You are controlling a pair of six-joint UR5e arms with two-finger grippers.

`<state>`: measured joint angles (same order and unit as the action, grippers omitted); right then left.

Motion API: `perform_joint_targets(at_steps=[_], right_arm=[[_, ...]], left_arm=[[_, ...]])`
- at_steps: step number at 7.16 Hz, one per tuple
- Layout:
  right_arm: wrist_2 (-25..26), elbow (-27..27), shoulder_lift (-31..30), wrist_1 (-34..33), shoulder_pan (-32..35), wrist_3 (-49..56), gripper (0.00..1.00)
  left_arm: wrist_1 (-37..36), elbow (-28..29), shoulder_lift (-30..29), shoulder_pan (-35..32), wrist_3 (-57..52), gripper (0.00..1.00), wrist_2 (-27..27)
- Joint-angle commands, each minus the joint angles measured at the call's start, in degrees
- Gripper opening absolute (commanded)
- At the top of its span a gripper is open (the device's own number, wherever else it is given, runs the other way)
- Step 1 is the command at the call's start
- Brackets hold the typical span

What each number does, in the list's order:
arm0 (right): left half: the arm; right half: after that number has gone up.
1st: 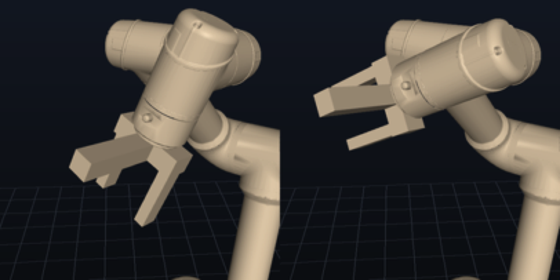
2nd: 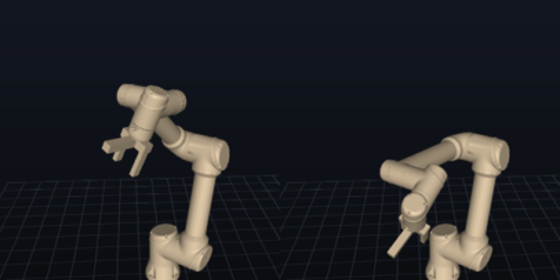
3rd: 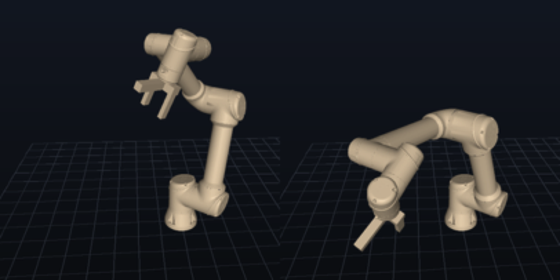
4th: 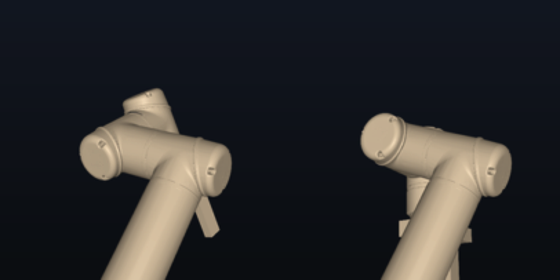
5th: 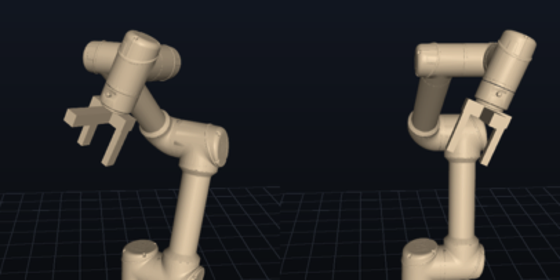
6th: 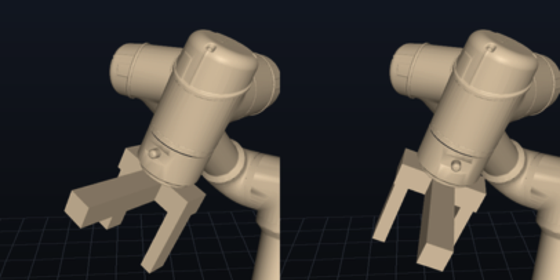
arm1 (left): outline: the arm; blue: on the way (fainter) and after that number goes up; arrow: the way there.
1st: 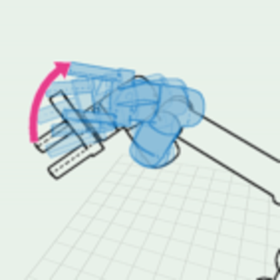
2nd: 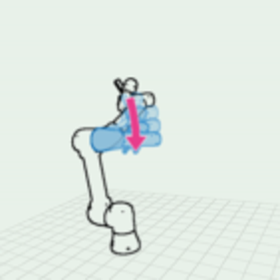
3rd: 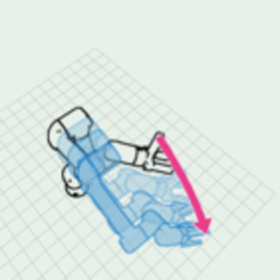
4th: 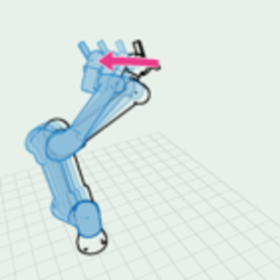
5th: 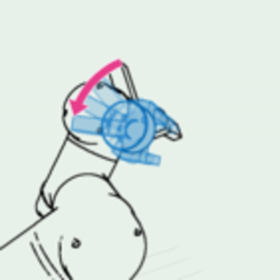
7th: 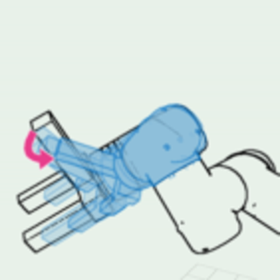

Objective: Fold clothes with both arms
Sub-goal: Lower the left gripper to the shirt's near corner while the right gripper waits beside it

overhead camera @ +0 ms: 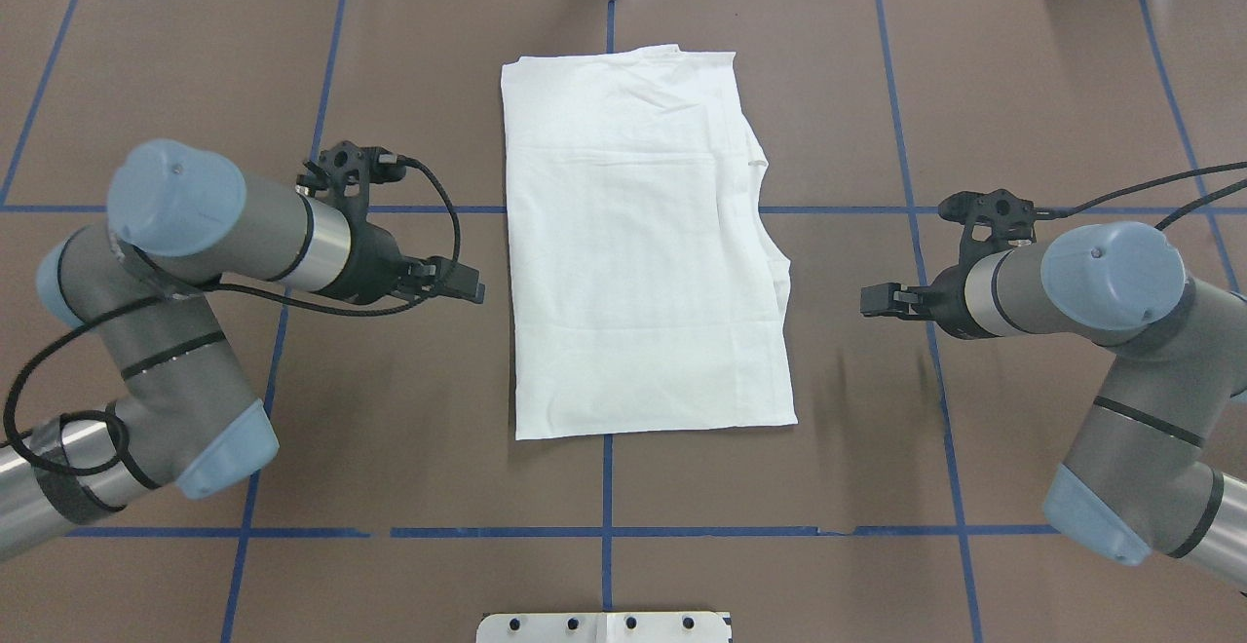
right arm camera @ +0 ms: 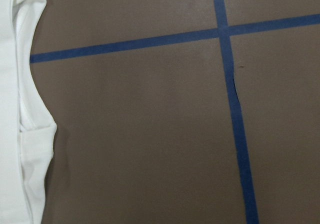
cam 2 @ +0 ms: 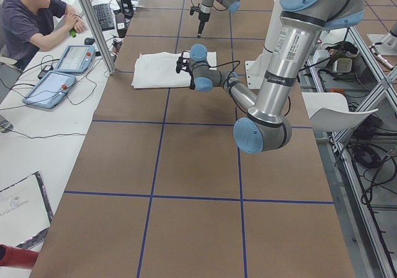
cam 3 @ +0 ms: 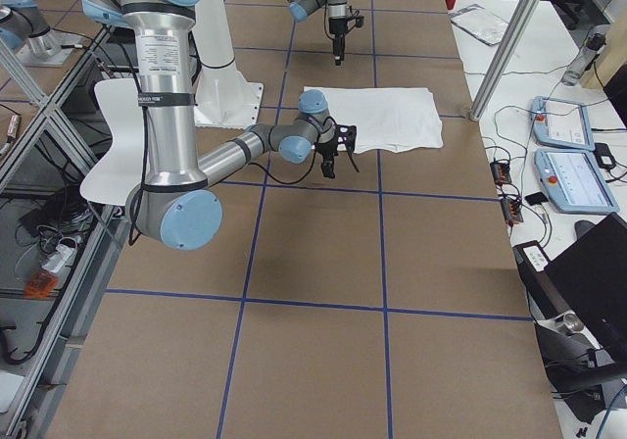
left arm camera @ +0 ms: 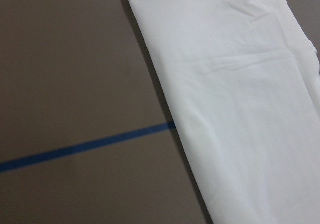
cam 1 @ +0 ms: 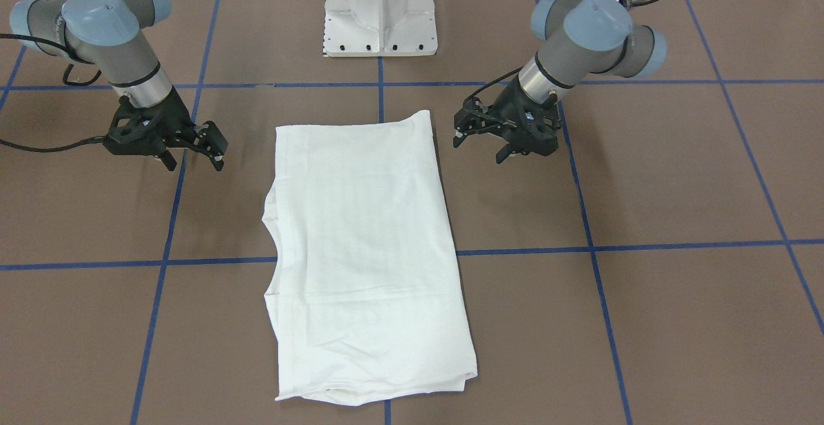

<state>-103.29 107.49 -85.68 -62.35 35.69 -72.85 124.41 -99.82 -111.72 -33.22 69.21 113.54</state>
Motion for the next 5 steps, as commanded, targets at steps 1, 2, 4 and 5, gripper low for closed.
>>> perform_joint_targets(at_steps=[1,2,4,5], right_arm=[[0.1,0.0,0.1,-0.1,0.0,0.0,1.0],[0.1,0.0,0.2,-0.1,0.0,-0.1,1.0],[0.1,0.0,0.2,-0.1,0.0,-0.2,1.0],[0.1,0.0,0.2,-0.1,0.0,-0.2,1.0]], left_arm=[[-4.7,-0.5,-1.5,6.7,4.5,1.0,-5.5],[-5.1,-0.5,-1.6,8.2,5.8,1.0,-5.6],[-5.1,-0.4,-2.4,11.0,7.5,0.88,-6.0],[-5.1,-0.3,-2.4,11.1,7.5,0.58,-6.0]])
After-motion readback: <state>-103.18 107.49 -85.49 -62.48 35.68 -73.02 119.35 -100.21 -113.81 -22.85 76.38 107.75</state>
